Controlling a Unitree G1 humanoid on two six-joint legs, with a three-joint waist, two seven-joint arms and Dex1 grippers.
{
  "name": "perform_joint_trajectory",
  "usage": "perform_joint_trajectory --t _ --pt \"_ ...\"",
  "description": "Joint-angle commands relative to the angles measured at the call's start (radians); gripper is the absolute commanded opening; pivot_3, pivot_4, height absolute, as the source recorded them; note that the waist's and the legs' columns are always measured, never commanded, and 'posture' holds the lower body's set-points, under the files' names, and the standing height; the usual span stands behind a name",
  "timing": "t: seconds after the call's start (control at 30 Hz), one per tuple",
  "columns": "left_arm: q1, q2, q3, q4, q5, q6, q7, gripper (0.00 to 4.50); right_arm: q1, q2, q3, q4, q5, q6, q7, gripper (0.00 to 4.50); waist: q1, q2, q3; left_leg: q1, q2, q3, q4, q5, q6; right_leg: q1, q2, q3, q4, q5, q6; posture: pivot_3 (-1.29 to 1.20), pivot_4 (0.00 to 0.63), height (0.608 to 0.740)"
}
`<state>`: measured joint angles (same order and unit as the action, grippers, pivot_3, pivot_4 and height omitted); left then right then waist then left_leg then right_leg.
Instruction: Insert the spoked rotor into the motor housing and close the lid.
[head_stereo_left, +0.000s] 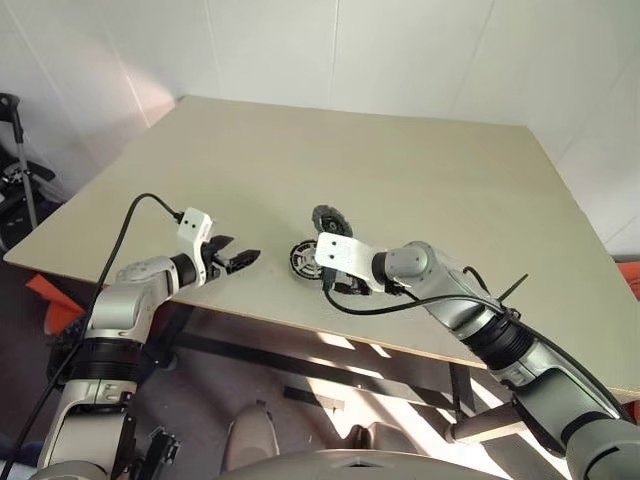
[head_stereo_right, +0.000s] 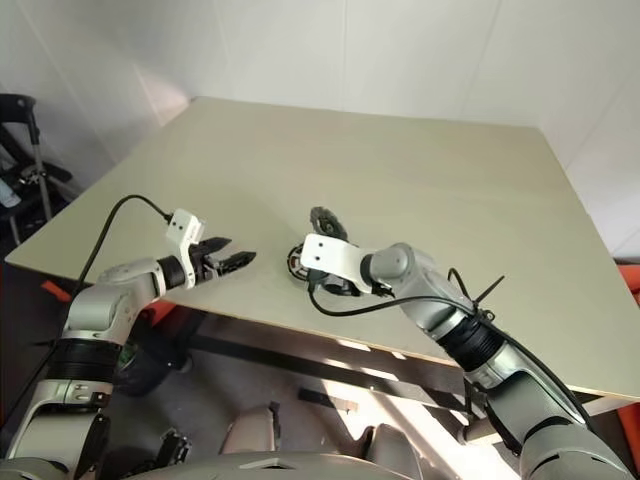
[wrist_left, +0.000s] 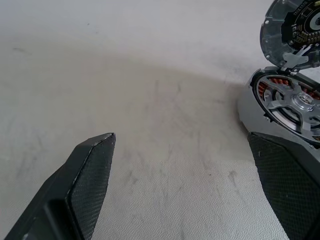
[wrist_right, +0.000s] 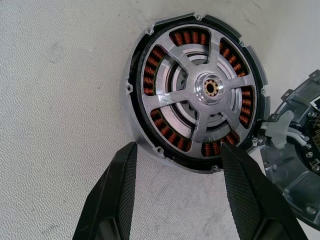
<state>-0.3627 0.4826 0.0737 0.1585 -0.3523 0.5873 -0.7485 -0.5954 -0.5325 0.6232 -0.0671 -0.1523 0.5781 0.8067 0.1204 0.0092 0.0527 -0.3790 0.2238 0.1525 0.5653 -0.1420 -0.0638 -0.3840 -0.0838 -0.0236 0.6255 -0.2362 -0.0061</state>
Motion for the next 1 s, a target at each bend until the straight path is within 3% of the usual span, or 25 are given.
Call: perform_joint_trajectory --t 0.03,0.3,0.43,0.5,0.83,0.93,1.0 --pt "-0.013 0.004 0.016 -0.034 -0.011 -0.014 0.003 4.50 -0.007 0.008 -0.015 0.021 -0.035 -0.030 -0.007 2.91 -0.001 0.000 0.000 0.000 0.000 0.000 0.000 0.000 0.000 0.000 0.000 0.000 0.000 0.000 0.000 0.00 0.000 0.740" --pt "-0.019 0.011 0.021 -0.035 -0.011 -0.011 0.002 4.50 0.004 0.032 -0.020 0.023 -0.056 -0.037 -0.003 2.91 0.000 0.000 0.000 0.003 0.000 0.000 0.000 0.000 0.000 0.002 0.000 0.000 0.000 0.000 0.000 0.00 0.000 0.740" --pt "-0.020 0.013 0.022 -0.034 -0.012 -0.010 0.001 4.50 -0.001 0.041 -0.026 0.037 -0.067 -0.051 -0.007 2.07 -0.003 0.000 0.000 0.003 0.000 0.000 0.000 0.000 0.000 0.002 0.000 0.000 0.000 0.000 0.000 0.00 0.000 0.740" --pt "-0.020 0.014 0.023 -0.033 -0.012 -0.011 0.001 4.50 -0.002 0.040 -0.031 0.045 -0.069 -0.059 -0.004 1.41 -0.002 0.000 0.000 0.004 0.000 0.000 0.000 0.000 0.000 0.002 0.001 0.000 0.000 0.000 -0.001 0.00 0.000 0.740" --pt "-0.036 0.008 0.016 -0.010 -0.005 -0.022 -0.001 4.50 -0.006 0.036 -0.053 0.074 -0.079 -0.078 -0.007 1.41 0.001 -0.001 0.000 0.004 0.000 0.000 0.000 0.000 0.001 0.004 0.000 0.000 0.000 0.000 -0.001 0.00 0.000 0.740" --pt "-0.040 0.007 0.016 -0.005 -0.003 -0.025 0.000 4.50 -0.004 0.027 -0.060 0.074 -0.079 -0.080 -0.004 0.88 0.001 -0.001 0.000 0.005 0.000 0.000 0.000 0.000 0.001 0.005 0.000 0.000 0.000 0.000 0.000 0.00 0.000 0.740" --pt "-0.043 0.007 0.016 -0.002 -0.003 -0.027 0.001 4.50 -0.005 0.024 -0.062 0.075 -0.080 -0.082 -0.003 0.27 0.003 0.000 0.000 0.005 0.000 0.000 0.000 0.000 0.001 0.006 0.000 0.000 0.000 0.000 0.000 0.00 0.000 0.740"
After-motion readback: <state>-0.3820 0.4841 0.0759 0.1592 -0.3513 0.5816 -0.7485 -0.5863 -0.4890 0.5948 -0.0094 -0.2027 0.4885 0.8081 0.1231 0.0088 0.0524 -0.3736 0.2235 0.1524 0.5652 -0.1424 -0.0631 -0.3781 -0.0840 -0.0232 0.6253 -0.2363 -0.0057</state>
